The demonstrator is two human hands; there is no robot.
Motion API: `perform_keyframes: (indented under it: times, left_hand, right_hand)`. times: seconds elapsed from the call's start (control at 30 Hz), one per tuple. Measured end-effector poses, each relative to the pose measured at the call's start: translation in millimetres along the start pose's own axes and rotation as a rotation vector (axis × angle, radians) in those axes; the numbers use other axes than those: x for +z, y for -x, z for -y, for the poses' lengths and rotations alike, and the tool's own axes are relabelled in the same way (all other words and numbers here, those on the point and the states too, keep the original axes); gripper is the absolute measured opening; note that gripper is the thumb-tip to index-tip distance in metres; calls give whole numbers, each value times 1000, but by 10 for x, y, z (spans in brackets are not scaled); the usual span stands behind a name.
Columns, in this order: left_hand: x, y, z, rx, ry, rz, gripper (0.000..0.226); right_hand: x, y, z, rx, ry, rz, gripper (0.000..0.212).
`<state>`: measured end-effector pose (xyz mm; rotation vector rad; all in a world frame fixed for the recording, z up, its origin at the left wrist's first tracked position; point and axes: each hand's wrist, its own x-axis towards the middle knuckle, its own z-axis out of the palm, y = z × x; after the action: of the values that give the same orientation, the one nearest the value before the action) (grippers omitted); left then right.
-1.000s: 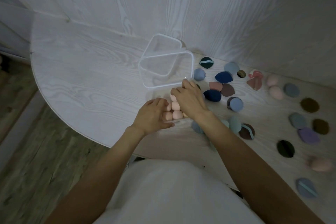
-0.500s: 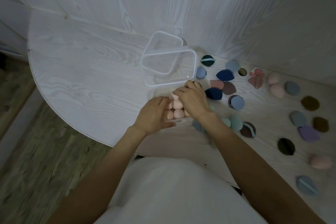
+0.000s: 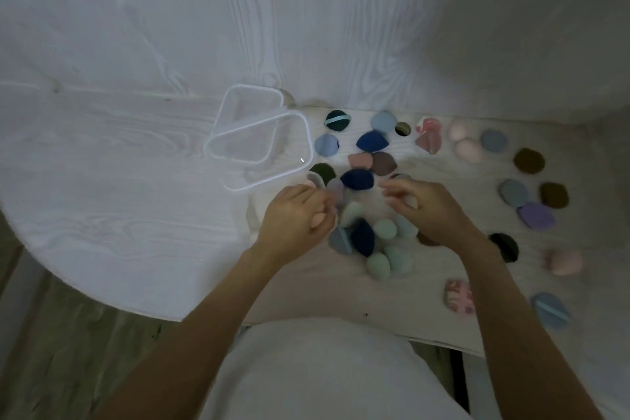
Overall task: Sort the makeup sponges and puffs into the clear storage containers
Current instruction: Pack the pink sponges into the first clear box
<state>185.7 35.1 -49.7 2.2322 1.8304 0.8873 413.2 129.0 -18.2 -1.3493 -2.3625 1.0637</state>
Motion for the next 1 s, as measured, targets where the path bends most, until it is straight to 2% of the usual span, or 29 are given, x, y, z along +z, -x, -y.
perform_keyframes:
  times: [0.2,0.3,0.37,0.5,0.57,0.7,0.73,0.9,1.0]
  left_hand:
    - [548,-1013,-348,162,82,255,28]
    - [874,-1516,-444,73,99,453,36]
    - [1141,-1869,-496,43,102,504,43]
    - [1667,-2372,-711,-152,154,595,49]
    - [1862,-2491,-775,-146,147,595,51]
    - [2065,-2594,-729,-134,143,565,51]
    - [2110,-2620,-731,-137,157,573,49]
    - [2211,-2718,-728,-118,83,563,29]
    - [2160,-2728,-749,-84,88,574,22]
  right_hand:
    - [-498,302,-860,242,98,-205,27]
    - [-590,264,-1147,302,113,-335,30]
    - [-613,160,-1295,320,133,-410,33]
    - [-639,-173,-1429,329,129,-446,44]
    - [-630,-353,-1437,341,117,-403,50]
    - [-585,-501,-1515,365,247,-50,47]
    - [-568,-486,-1546,380,268,-28,43]
    - [-457,-277,-1514,403,141,-419,26]
    - [-405,-101,-1435,408,51,-482,27]
